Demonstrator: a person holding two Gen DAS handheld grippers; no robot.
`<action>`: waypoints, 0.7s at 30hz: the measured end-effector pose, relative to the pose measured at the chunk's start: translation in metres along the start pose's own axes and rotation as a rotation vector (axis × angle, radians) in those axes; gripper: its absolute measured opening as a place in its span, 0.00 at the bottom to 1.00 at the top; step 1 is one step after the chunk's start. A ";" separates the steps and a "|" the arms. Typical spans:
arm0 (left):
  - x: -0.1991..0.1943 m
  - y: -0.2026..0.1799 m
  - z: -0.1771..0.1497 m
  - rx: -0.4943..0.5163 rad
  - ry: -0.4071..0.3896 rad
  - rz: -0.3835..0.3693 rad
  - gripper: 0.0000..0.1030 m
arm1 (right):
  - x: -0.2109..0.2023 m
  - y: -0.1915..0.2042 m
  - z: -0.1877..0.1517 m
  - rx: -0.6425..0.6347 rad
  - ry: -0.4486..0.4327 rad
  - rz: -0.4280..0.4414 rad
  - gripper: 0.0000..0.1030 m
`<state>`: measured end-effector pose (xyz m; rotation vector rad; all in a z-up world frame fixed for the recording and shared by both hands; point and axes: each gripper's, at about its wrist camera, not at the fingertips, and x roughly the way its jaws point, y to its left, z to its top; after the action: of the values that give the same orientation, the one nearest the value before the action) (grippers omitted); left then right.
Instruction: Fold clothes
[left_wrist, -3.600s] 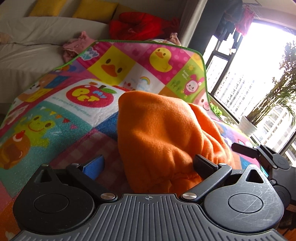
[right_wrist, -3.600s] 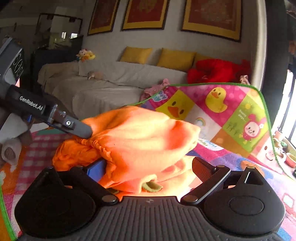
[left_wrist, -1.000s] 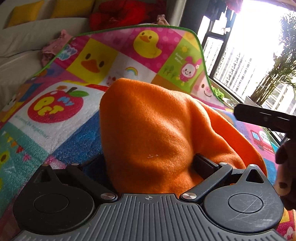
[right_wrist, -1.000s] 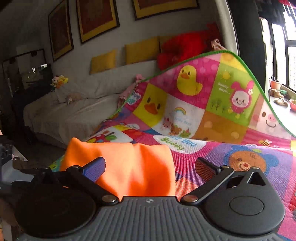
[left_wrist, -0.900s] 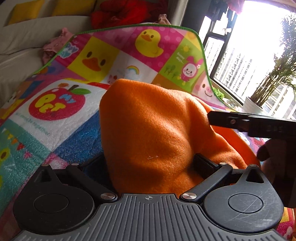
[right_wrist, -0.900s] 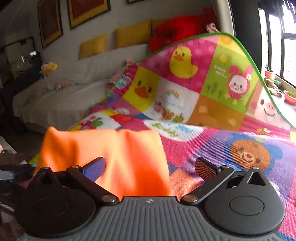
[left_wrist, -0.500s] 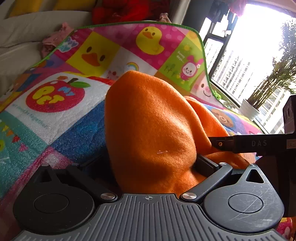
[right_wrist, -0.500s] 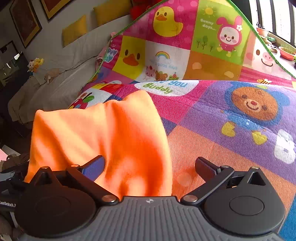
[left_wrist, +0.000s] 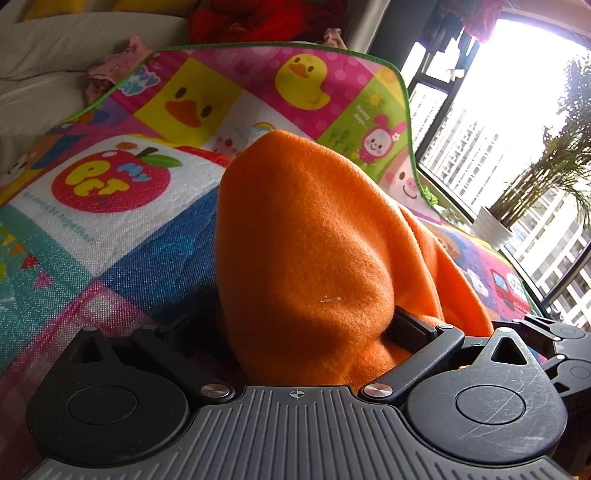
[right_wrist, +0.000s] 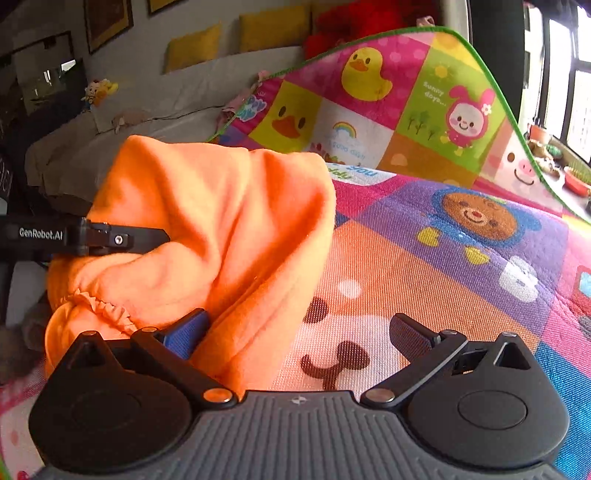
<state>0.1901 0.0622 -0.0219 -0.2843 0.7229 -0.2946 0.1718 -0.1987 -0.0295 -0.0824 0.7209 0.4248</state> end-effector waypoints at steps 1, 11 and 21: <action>-0.003 0.000 0.000 -0.008 -0.003 0.005 1.00 | -0.001 0.003 0.000 -0.015 -0.008 -0.016 1.00; -0.034 -0.006 -0.018 -0.032 -0.027 -0.005 1.00 | -0.018 0.010 -0.006 -0.045 -0.074 -0.052 1.00; -0.025 -0.006 -0.017 0.007 -0.027 0.036 1.00 | -0.029 0.053 -0.008 -0.280 -0.096 -0.007 1.00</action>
<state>0.1603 0.0632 -0.0168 -0.2677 0.6995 -0.2591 0.1265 -0.1624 -0.0126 -0.3256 0.5634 0.5171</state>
